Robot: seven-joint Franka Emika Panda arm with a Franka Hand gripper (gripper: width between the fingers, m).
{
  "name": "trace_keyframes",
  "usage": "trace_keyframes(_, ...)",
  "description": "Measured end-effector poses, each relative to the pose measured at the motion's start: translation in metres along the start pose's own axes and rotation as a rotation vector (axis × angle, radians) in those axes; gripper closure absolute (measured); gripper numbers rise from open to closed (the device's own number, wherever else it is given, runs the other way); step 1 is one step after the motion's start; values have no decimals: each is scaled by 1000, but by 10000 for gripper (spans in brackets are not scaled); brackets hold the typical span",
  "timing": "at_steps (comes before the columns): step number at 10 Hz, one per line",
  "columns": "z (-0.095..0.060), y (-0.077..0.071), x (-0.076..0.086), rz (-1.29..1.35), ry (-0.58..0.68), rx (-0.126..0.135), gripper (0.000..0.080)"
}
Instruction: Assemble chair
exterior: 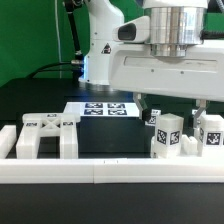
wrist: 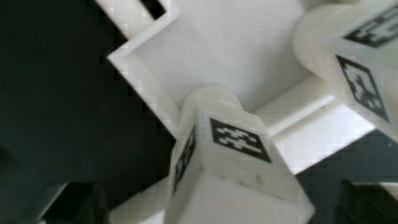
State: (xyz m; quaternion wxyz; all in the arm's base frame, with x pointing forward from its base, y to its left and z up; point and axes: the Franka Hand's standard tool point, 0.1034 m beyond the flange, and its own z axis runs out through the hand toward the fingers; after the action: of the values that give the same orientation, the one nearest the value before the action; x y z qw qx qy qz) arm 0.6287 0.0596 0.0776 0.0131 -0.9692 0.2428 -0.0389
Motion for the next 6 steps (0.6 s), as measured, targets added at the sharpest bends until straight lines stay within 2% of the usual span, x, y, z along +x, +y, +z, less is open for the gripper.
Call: trace_keyframes(6, 2, 6, 2, -595, -3, -4, 150)
